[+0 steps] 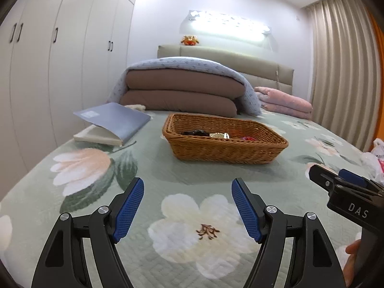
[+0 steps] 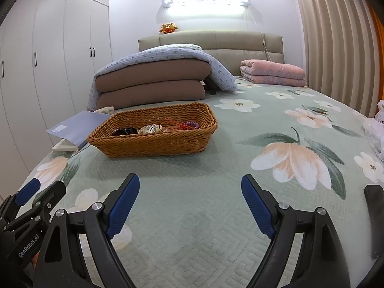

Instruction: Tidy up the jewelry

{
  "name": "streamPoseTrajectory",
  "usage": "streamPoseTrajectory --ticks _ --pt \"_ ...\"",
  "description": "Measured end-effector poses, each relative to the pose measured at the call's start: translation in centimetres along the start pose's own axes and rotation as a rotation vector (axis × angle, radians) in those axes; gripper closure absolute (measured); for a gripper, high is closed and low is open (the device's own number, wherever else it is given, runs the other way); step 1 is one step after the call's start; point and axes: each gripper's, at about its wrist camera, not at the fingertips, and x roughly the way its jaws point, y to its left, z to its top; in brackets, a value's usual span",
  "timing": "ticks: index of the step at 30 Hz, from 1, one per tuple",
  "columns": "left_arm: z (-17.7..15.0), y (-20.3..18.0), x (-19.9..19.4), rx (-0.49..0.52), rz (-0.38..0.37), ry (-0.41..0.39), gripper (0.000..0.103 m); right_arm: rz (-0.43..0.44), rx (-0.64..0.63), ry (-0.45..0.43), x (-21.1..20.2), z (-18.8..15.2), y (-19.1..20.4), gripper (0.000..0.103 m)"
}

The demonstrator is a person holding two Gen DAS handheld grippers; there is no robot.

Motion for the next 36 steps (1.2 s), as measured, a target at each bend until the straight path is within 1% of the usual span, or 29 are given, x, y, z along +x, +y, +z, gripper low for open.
streamPoseTrajectory --ticks 6,17,36 --pt "-0.04 -0.18 -0.03 0.014 0.005 0.000 0.026 -0.001 -0.007 0.000 -0.05 -0.08 0.11 0.015" --pt "-0.06 -0.09 0.23 0.010 0.005 0.020 0.026 0.005 -0.006 0.005 0.13 -0.16 0.26 0.014" --pt "-0.22 -0.30 0.49 0.023 0.001 0.029 0.026 0.005 -0.010 0.002 0.07 -0.13 0.51 0.013"
